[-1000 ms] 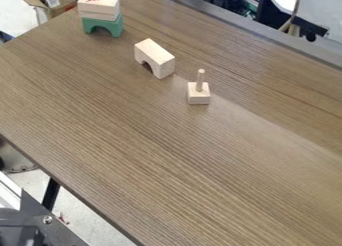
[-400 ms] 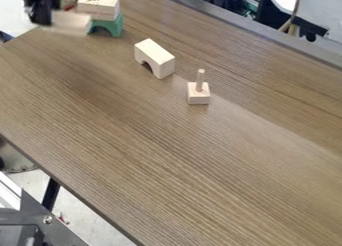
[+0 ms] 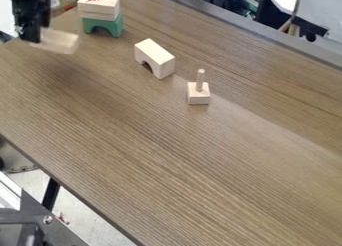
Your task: Separating the polygone from the other polygone
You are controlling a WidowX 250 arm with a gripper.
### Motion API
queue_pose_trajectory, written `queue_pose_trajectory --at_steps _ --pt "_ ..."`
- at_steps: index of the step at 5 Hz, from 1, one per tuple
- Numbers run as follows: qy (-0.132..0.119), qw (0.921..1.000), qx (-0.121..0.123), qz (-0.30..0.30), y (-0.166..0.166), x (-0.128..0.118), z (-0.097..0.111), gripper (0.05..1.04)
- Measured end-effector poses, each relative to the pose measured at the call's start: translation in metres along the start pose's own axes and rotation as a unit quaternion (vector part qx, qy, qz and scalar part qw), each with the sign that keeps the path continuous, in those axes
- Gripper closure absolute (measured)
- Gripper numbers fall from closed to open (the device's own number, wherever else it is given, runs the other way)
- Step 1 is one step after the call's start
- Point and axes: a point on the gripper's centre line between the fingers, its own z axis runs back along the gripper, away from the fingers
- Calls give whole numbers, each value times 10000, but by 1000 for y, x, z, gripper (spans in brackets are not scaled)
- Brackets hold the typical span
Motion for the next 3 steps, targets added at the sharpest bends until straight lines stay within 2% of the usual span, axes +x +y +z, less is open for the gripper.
queue_pose_trajectory --at_steps 1,2,3 --pt "93 9992 365 -101 6 -3 -21 567" --pt "219 9969 727 -196 8 -5 -32 502" --pt "143 9966 794 -138 9 -2 -33 195"
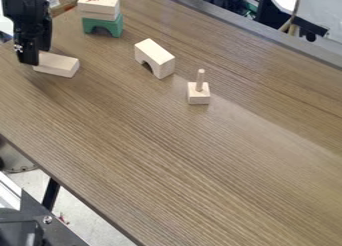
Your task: Separating the polygone from the other polygone
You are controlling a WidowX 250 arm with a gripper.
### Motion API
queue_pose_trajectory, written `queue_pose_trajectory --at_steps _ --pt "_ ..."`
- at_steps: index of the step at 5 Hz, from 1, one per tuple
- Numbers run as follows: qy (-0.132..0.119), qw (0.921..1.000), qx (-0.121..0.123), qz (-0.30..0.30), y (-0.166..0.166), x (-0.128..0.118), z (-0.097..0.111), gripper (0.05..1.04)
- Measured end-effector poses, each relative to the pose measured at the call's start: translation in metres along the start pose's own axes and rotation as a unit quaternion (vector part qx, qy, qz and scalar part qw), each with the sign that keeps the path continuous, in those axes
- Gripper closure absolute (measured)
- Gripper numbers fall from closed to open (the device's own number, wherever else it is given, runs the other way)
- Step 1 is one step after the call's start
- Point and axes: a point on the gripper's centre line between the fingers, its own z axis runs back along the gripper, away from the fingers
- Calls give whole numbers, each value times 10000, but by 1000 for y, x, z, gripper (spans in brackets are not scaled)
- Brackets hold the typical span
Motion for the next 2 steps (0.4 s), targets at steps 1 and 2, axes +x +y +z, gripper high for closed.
queue_pose_trajectory --at_steps 1,2 --pt "175 9996 -192 100 -5 -3 12 79" --pt "468 9958 -719 313 -16 -7 66 83"
